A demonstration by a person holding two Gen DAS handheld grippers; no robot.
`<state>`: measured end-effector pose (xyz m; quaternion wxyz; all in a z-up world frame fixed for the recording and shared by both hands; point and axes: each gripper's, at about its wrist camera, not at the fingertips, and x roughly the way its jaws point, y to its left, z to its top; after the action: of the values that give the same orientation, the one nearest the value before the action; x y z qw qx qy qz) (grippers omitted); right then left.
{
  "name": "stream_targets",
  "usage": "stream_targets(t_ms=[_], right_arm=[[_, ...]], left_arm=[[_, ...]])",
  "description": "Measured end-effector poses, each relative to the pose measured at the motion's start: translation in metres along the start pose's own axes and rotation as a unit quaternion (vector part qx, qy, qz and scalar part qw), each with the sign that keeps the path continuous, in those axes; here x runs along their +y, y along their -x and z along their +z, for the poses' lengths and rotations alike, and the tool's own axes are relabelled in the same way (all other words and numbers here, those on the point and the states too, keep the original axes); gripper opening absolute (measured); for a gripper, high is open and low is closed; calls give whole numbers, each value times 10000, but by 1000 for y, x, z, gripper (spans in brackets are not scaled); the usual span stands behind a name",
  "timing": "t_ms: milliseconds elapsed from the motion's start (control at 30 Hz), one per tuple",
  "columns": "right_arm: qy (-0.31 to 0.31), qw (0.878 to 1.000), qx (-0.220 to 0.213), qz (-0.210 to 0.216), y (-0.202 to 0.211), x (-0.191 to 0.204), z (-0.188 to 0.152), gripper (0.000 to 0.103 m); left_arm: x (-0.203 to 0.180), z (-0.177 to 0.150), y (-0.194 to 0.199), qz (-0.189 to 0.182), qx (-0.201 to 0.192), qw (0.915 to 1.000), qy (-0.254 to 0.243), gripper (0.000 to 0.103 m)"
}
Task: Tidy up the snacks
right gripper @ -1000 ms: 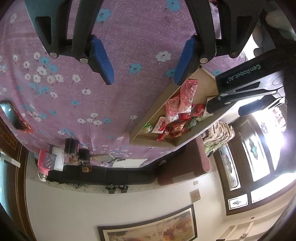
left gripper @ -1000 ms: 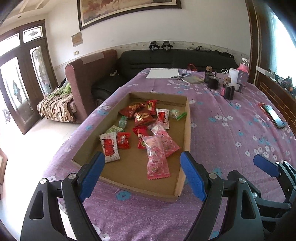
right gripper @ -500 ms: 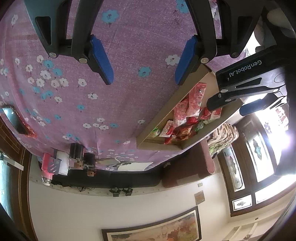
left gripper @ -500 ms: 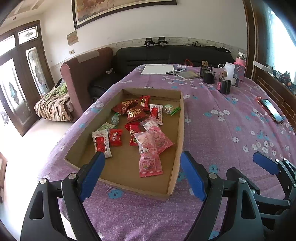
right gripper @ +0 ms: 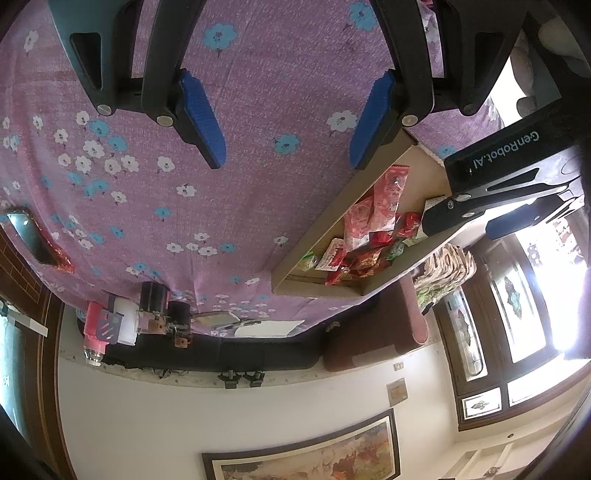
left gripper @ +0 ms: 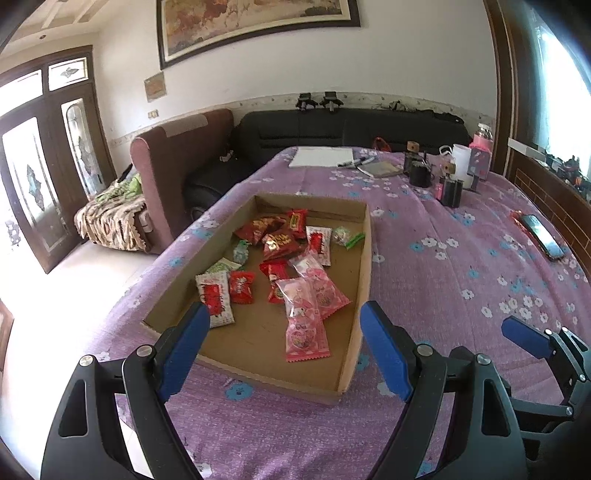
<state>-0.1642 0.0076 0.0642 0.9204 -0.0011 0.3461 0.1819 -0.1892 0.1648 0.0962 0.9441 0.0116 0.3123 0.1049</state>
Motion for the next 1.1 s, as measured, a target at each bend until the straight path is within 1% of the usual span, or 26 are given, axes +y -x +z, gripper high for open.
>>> stream_targets(t_ms=[100, 200, 233, 267, 300, 367, 433, 500, 533, 633, 700, 767, 867, 900, 1000, 1100], right_arm=[[24, 10000, -15, 0, 2, 2, 0, 72], [65, 10000, -28, -6, 3, 5, -1, 72], [79, 10000, -34, -5, 4, 6, -1, 72], [93, 9999, -39, -5, 4, 7, -1, 72], [109, 9999, -42, 0, 4, 8, -1, 72], [148, 9999, -50, 15, 5, 11, -2, 72], [186, 9998, -60, 31, 5, 13, -2, 72], [231, 9997, -59, 45, 5, 16, -2, 72], [252, 9997, -58, 53, 5, 17, -2, 72], [330, 9994, -47, 69, 4, 22, -2, 72], [372, 9993, -40, 87, 3, 25, -1, 72], [438, 9990, -39, 98, 2, 29, 1, 72], [552, 9984, -37, 114, 0, 36, 3, 72], [591, 9982, -31, 121, -1, 39, 4, 72], [700, 9974, -10, 174, -4, 48, 6, 72], [828, 9963, -1, 230, -8, 57, 9, 73]], left_arm=[[5, 0, 11, 169, -314, 9993, 105, 84], [13, 1, 29, 424, -845, 9951, 291, 85], [17, 1, 38, 515, -1084, 9921, 373, 87], [21, 2, 43, 547, -1213, 9902, 429, 97], [25, 4, 49, 556, -1347, 9880, 513, 103], [32, 4, 55, 524, -1517, 9849, 645, 103], [38, 4, 56, 539, -1563, 9835, 735, 103], [41, 5, 53, 498, -1544, 9838, 763, 103], [43, 5, 49, 402, -1476, 9853, 757, 103], [47, 4, 34, 195, -1079, 9910, 770, 103], [48, 1, 26, 5, -811, 9932, 833, 103], [50, 0, 18, -177, -593, 9938, 929, 103], [51, -4, 8, -235, -351, 9942, 989, 103], [51, -6, 6, -161, -302, 9944, 998, 103], [52, -8, 3, -129, -246, 9945, 1008, 103], [54, -10, 0, -7, -134, 9952, 969, 103]])
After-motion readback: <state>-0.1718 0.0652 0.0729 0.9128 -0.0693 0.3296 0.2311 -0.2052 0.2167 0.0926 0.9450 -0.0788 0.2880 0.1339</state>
